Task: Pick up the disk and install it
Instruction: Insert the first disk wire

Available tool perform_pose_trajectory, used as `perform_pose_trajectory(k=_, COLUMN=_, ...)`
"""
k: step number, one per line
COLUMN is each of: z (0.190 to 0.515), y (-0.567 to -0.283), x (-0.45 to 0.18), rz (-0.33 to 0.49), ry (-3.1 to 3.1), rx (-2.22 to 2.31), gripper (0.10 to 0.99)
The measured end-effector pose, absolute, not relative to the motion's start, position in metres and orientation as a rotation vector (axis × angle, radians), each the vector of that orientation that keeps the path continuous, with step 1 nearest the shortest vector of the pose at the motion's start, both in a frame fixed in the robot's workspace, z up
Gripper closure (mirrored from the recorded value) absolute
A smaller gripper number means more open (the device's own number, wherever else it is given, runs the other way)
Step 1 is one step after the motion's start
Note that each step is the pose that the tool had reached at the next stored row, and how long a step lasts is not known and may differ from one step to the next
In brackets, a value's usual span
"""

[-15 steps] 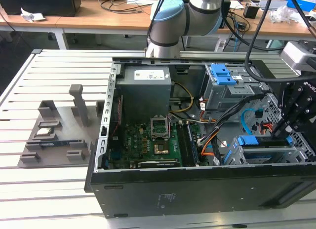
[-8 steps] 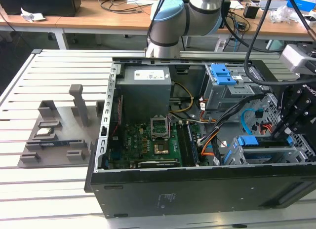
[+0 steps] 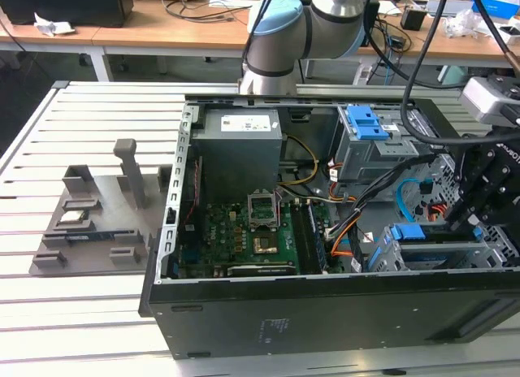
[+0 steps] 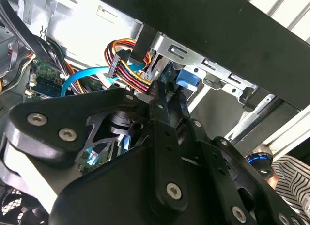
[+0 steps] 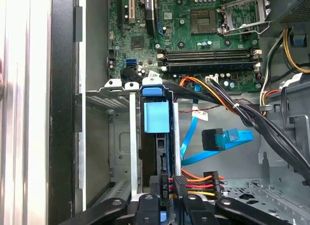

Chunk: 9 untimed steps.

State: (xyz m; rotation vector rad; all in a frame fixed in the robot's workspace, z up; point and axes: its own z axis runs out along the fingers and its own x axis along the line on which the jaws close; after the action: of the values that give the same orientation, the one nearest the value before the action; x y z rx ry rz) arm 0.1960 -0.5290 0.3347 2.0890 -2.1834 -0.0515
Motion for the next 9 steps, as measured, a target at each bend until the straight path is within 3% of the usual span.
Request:
perform_pose_trajectory(k=6, z=0.369, y=-0.523, x=0.196, rz=-0.051, ry=-2.183, rx=2.089, gripper=0.859)
perform_pose_trajectory(k=8, z=0.38, y=-0.52, x=0.196, rz=-0.051, ry=-2.183, rx=2.089, gripper=0.98)
perform_pose_trajectory(k=9, z=0.384, y=-0.52, x=0.196, rz=-0.051, ry=-2.183, rx=2.089, gripper=0.98)
